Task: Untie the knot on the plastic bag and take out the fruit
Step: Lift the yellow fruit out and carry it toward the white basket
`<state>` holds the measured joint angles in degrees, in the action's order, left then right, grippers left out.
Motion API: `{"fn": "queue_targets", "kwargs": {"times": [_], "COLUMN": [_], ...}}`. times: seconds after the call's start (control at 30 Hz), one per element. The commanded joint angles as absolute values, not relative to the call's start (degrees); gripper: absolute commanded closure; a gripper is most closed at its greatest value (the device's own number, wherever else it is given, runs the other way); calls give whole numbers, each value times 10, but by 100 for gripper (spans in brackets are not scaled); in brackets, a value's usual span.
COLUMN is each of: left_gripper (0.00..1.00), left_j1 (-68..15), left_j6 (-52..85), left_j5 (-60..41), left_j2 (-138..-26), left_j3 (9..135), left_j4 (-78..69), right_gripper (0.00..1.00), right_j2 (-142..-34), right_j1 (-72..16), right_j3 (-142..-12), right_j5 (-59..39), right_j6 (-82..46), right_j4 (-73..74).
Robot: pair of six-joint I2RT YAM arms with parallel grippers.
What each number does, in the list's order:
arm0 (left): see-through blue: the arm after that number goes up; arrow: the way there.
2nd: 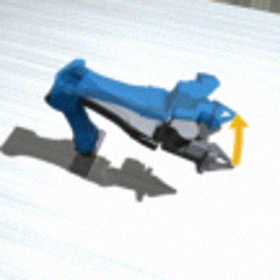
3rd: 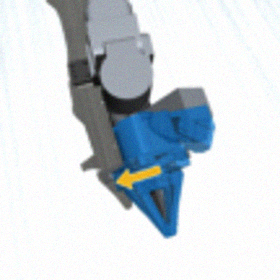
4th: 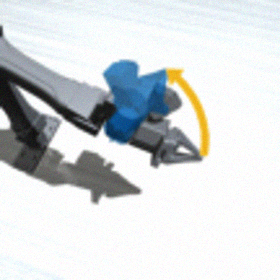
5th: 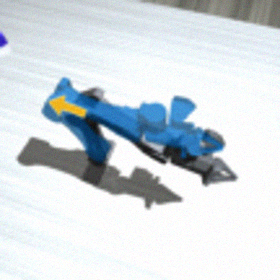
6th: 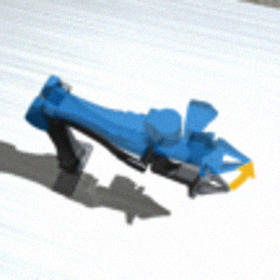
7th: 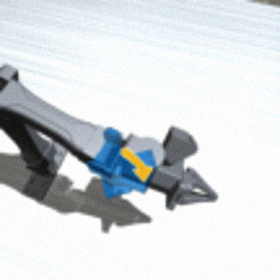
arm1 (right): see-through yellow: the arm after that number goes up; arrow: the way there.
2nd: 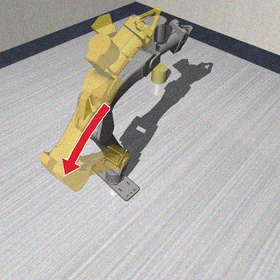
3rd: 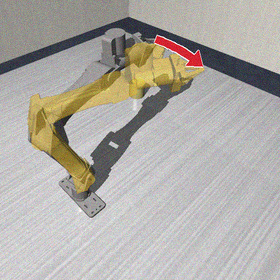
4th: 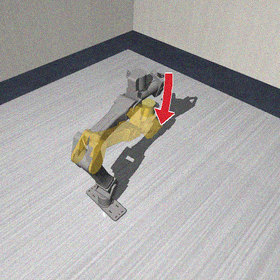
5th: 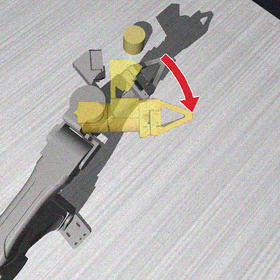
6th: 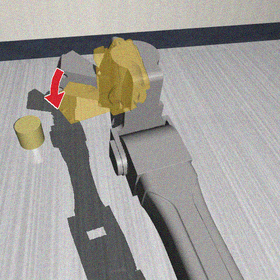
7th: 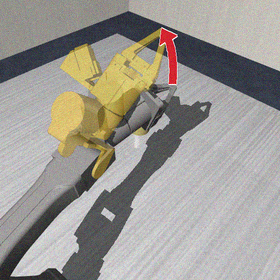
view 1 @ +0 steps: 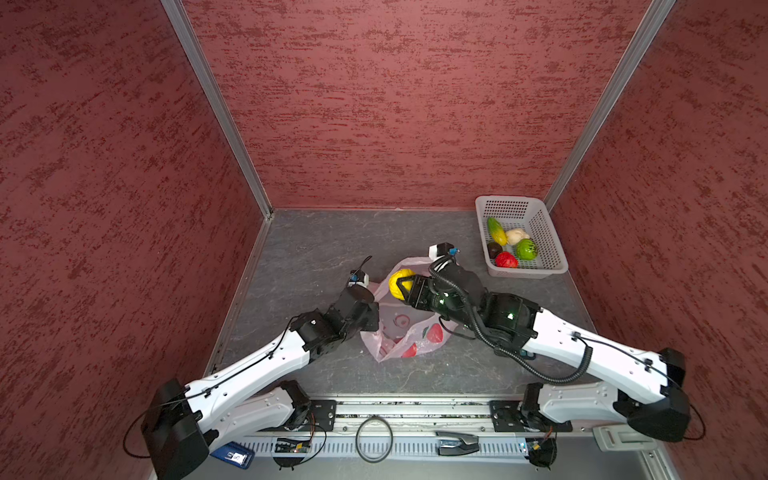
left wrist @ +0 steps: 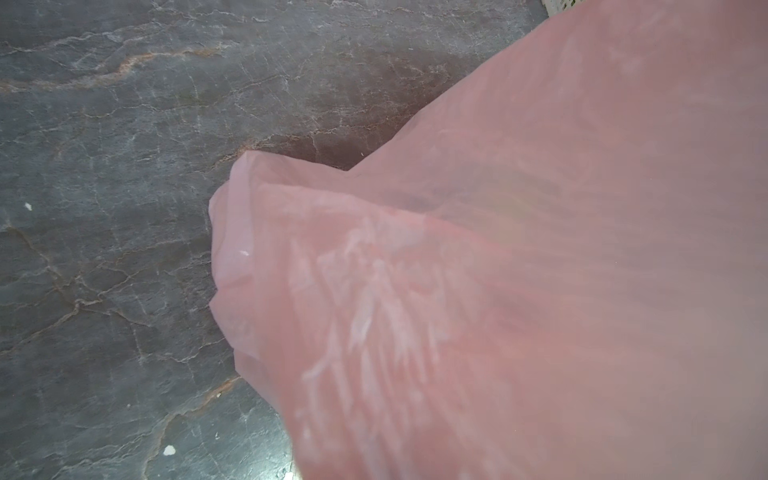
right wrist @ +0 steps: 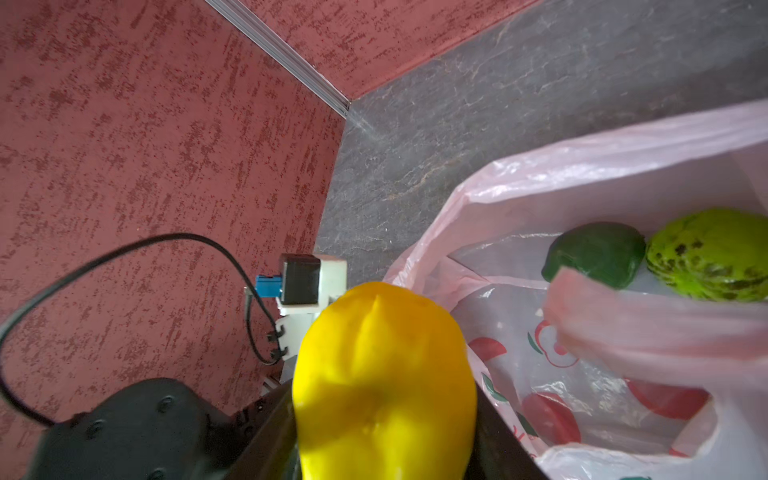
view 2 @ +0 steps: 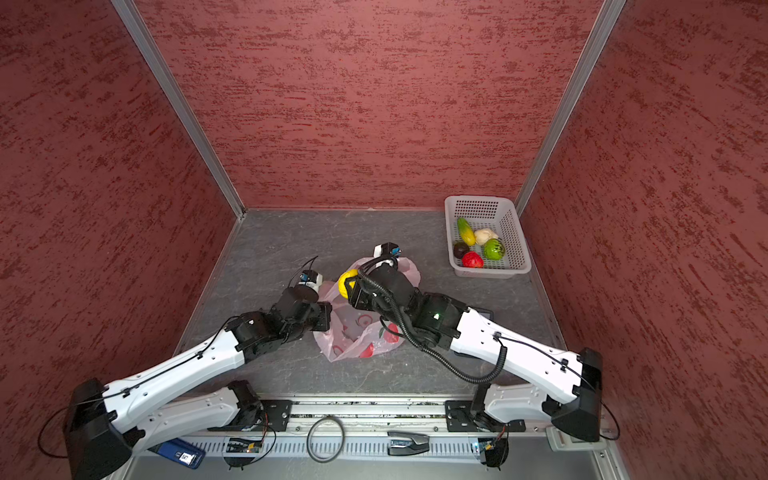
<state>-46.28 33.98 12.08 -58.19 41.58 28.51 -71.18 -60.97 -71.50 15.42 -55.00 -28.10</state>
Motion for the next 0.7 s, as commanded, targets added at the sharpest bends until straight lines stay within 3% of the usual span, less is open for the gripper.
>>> {"fn": "queue_targets", "kwargs": {"times": [0.0, 0.23, 0.67], "left_gripper": [100, 100, 100], "left_j1": [-460, -460, -465], "left_j6": [330, 327, 332], "left_j5": [125, 120, 116], "left_j2": [-585, -592, -591], "left_j3": [428, 433, 429], "left_j4": [270, 259, 254], "right_gripper": [58, 58, 57], "right_j2": [-695, -674, -673], "right_j1": [-588, -479, -139], "right_j3": [-750, -784, -721], "right_j5": [182, 143, 24], "right_j6": [-530, -492, -390], "right_j4": [-328, -344, -278]}}
